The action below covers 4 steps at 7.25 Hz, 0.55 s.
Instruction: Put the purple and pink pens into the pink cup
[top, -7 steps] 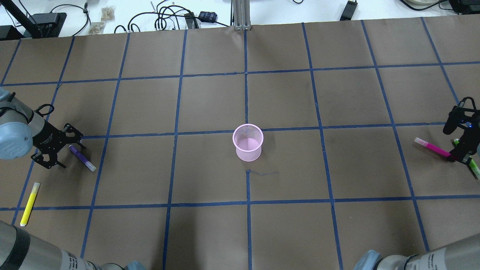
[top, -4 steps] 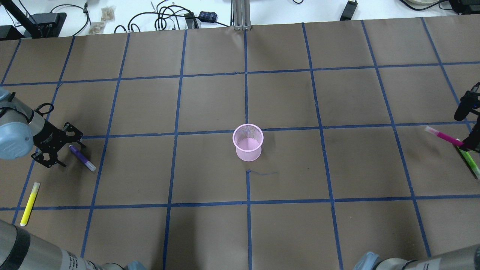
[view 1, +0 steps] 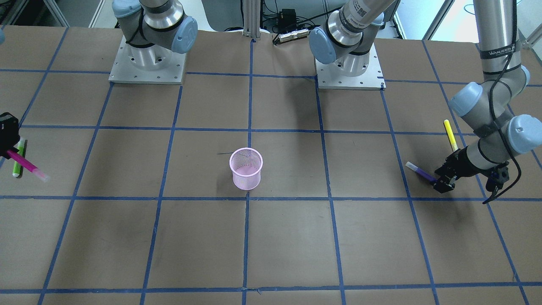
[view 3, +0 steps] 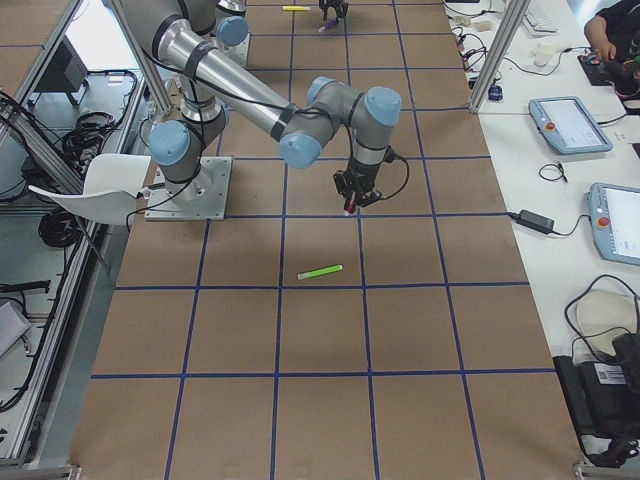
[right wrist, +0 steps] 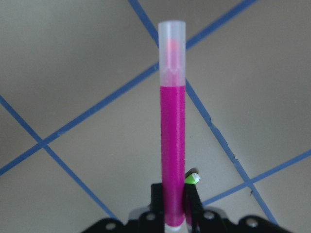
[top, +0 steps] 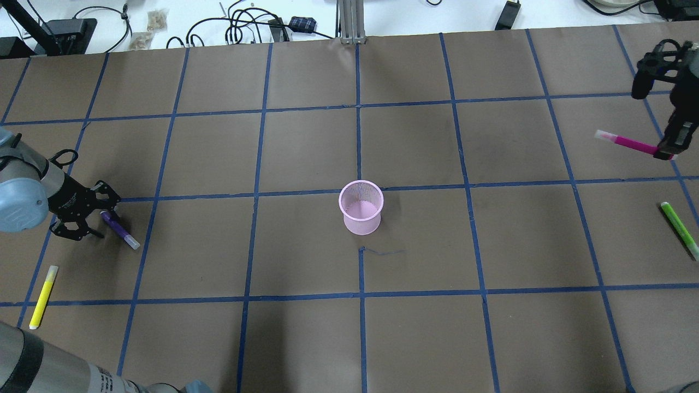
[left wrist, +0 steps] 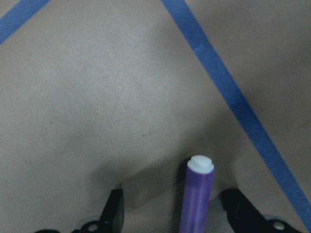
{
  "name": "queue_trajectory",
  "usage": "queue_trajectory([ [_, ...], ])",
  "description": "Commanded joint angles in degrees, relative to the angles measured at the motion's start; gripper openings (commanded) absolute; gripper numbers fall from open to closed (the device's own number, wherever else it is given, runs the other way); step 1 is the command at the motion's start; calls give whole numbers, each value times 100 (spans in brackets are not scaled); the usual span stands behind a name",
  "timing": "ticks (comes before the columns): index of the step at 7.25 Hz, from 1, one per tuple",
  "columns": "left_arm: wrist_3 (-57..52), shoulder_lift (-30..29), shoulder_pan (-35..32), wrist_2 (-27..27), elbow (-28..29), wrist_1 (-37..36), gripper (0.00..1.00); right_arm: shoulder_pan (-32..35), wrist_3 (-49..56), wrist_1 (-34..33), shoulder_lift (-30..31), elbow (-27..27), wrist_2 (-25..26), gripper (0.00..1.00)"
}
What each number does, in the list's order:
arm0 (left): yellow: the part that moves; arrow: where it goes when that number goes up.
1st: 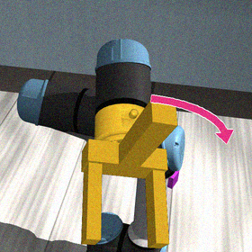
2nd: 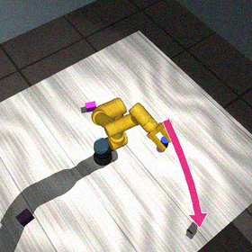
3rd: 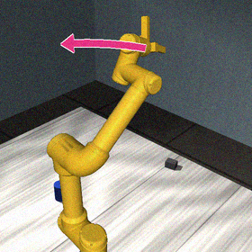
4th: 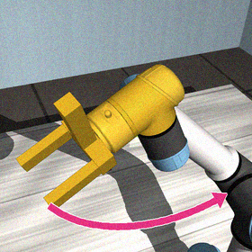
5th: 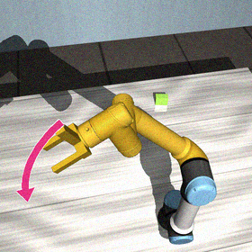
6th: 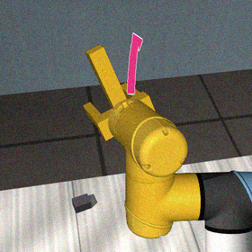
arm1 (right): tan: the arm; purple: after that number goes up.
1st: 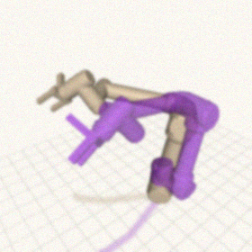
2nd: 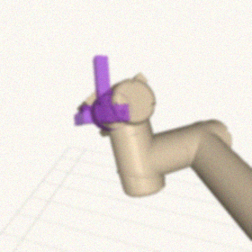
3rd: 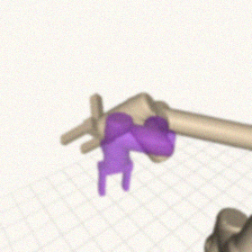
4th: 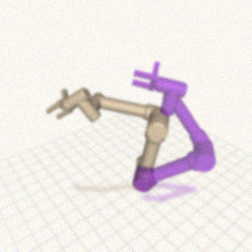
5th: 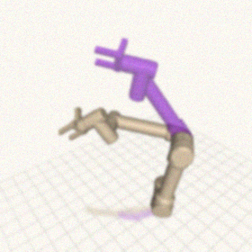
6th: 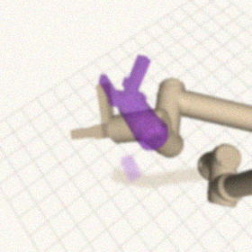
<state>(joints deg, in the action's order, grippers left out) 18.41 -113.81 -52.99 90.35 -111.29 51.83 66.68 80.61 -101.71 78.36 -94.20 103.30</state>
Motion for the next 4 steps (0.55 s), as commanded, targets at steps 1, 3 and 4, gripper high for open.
queue_trajectory([
  [1, 13, 17, -1, 0, 2, -23, 41, 1166, -857, 615, 47, 515, 226, 0],
  [3, -13, 96, -36, -8, 20, -110, 31, 2509, -2761, 644, 47, 525, 592, 0],
  [4, -13, 139, -80, -8, 133, -85, 31, 3012, -3258, 644, 4, 517, 700, 0],
])
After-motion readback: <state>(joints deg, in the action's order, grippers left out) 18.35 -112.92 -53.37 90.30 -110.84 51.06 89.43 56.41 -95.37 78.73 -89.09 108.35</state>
